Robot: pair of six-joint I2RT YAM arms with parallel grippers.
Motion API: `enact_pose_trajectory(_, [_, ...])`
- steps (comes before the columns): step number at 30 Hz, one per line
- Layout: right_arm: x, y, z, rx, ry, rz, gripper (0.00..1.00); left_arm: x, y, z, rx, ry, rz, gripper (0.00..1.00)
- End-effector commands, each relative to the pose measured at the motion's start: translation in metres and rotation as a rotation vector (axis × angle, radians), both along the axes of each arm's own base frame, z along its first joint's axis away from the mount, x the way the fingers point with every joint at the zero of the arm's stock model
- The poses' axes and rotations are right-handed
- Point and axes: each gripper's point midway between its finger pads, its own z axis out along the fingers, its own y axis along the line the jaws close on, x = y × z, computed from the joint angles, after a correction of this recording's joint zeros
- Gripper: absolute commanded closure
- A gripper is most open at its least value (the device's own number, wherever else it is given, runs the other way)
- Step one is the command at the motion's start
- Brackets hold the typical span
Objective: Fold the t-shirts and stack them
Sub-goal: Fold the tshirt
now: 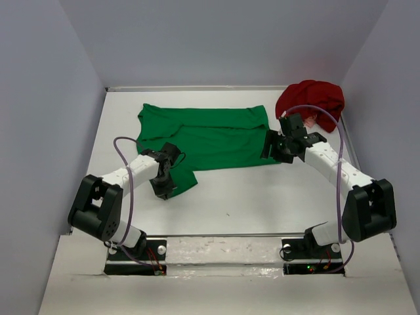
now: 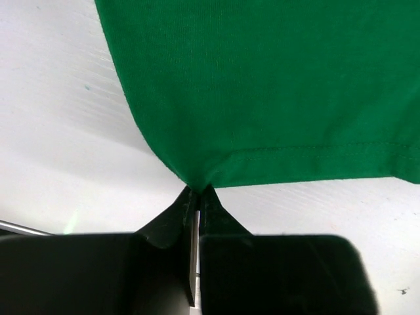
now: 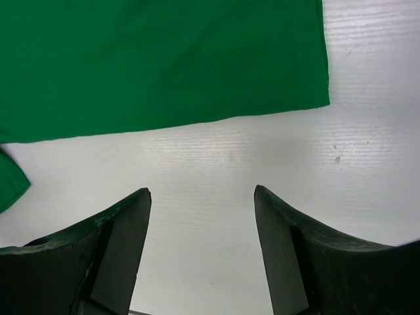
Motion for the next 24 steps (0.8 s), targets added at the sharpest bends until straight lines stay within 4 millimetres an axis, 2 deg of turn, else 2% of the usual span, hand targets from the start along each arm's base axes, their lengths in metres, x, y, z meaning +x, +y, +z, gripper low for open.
enact_pose_trajectory(1, [0.009, -0.008, -0.007, -0.02, -0.018, -0.073, 0.33, -0.003, 0.001, 0.013, -0.018, -0.014, 0.003, 1.0])
enact_pose_trajectory(6, [0.011, -0.019, -0.023, -0.064, 0.018, -0.111, 0.36, -0.002, -0.001, 0.016, -0.024, -0.015, -0.005, 1.0])
enact_pose_trajectory(8, [0.015, -0.031, -0.028, -0.075, 0.026, -0.148, 0.42, 0.0, 0.0, 0.017, -0.022, -0.019, -0.003, 1.0])
enact_pose_trajectory(13, [0.02, -0.049, -0.038, -0.068, 0.05, -0.193, 0.52, 0.001, 0.001, 0.017, -0.013, -0.017, -0.01, 1.0])
enact_pose_trajectory(16, [0.018, -0.055, -0.044, -0.056, 0.064, -0.198, 0.52, 0.001, 0.002, 0.016, -0.007, -0.015, -0.017, 1.0])
enact_pose_trajectory(20, [0.017, -0.054, -0.047, -0.058, 0.065, -0.176, 0.5, 0.002, 0.0, 0.014, -0.011, -0.012, -0.024, 1.0])
enact_pose_trajectory(24, [0.017, -0.056, -0.052, -0.056, 0.078, -0.171, 0.44, 0.002, 0.0, 0.011, -0.011, -0.007, -0.024, 1.0])
